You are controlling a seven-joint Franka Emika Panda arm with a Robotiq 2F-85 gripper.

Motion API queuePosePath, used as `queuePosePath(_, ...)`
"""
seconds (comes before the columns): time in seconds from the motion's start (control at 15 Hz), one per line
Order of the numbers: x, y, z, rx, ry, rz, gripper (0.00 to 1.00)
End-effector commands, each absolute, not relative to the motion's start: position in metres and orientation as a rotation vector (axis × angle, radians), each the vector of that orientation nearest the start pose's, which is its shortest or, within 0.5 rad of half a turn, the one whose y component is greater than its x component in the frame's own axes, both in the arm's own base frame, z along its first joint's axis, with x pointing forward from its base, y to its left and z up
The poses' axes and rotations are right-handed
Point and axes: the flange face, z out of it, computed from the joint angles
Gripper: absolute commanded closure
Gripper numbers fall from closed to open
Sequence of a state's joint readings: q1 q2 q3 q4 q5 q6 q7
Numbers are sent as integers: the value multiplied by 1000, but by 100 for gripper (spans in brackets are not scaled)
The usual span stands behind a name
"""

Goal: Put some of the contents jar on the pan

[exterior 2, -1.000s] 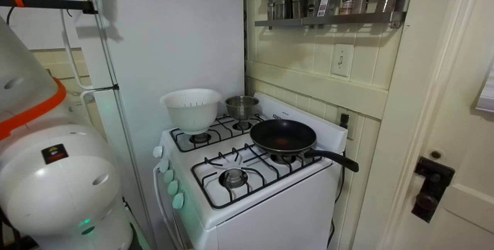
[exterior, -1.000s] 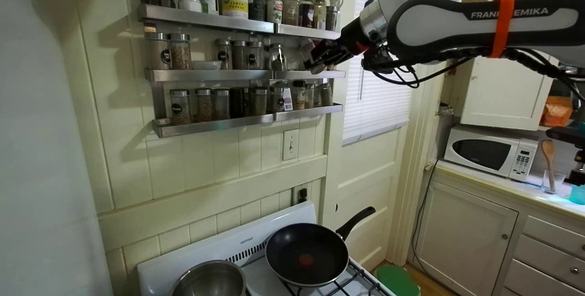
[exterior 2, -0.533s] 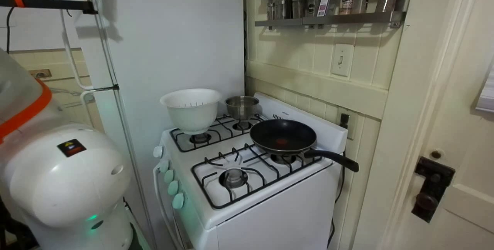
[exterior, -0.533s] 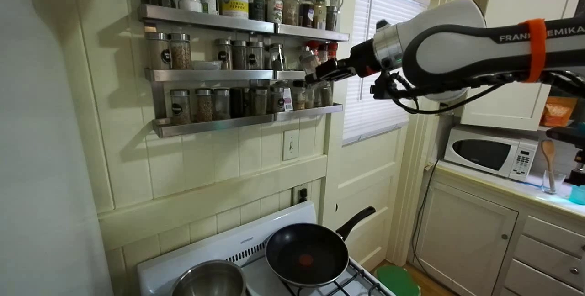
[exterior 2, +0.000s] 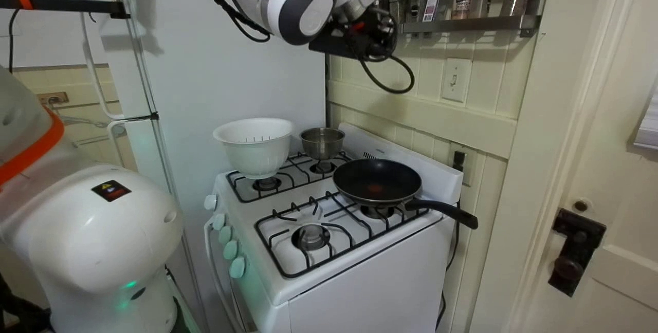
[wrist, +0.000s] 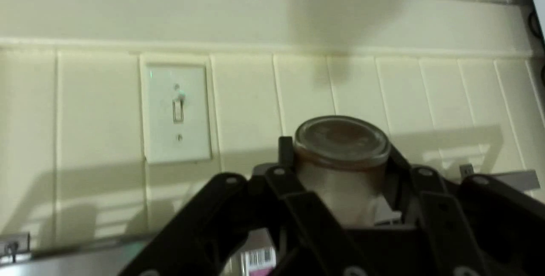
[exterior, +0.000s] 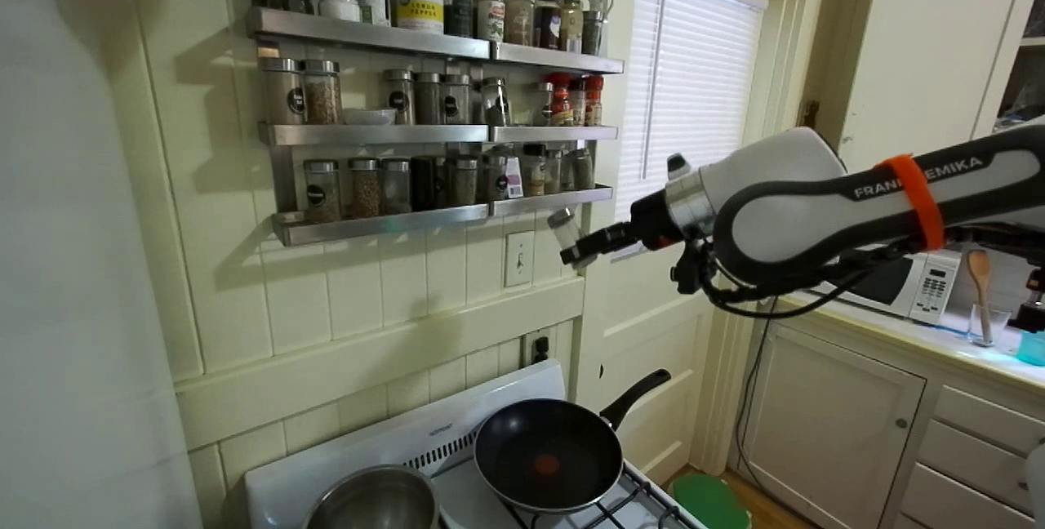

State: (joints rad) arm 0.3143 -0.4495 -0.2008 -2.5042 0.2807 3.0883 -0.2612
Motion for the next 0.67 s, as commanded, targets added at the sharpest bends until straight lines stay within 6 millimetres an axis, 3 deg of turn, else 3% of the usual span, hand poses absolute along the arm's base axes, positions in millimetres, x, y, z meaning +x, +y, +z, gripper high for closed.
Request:
queuePosePath(0.0, 447, 19, 511, -2649, -119, -1336, 77)
queuePosePath(0.2, 450, 12, 478, -2771, -98, -1139, 77)
queuePosePath(0.4, 461, -1, 460, -2910, -49, -884, 77)
queuePosePath(0.6, 466, -1, 452, -3018, -24, -634, 77)
